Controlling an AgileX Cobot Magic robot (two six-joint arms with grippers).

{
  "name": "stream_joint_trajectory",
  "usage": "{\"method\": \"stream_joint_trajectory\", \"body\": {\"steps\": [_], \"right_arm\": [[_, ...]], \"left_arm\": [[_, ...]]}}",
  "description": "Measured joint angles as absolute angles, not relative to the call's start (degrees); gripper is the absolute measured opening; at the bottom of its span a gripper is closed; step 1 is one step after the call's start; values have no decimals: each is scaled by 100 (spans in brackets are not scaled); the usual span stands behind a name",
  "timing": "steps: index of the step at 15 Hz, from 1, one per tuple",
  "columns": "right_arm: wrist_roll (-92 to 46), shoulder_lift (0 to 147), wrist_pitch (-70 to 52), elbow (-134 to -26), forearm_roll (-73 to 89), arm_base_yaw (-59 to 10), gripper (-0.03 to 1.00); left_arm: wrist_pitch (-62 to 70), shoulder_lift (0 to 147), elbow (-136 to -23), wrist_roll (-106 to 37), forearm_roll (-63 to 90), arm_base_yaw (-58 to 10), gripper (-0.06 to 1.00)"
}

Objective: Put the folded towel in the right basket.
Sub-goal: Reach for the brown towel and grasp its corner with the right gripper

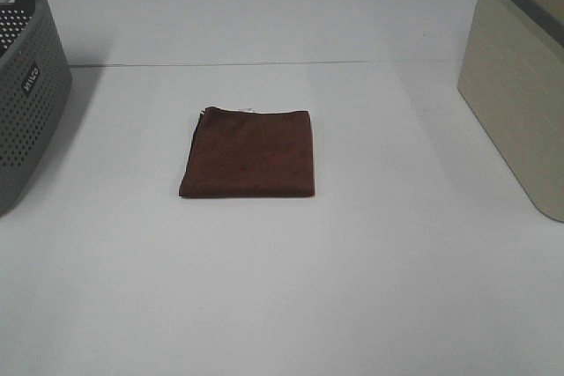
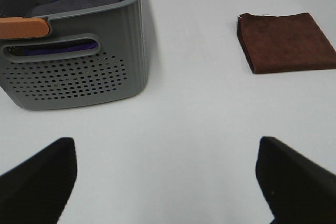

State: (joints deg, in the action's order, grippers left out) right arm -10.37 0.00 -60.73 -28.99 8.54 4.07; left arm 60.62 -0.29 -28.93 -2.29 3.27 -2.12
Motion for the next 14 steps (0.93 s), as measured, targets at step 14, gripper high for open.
{"method": "stream_joint_trajectory", "body": {"steps": [14], "right_arm": [[-1037,0,-6073,-2899,854,407,87]], "left_arm": [[6062,-29,-2893,-229,327,-212,88]]}}
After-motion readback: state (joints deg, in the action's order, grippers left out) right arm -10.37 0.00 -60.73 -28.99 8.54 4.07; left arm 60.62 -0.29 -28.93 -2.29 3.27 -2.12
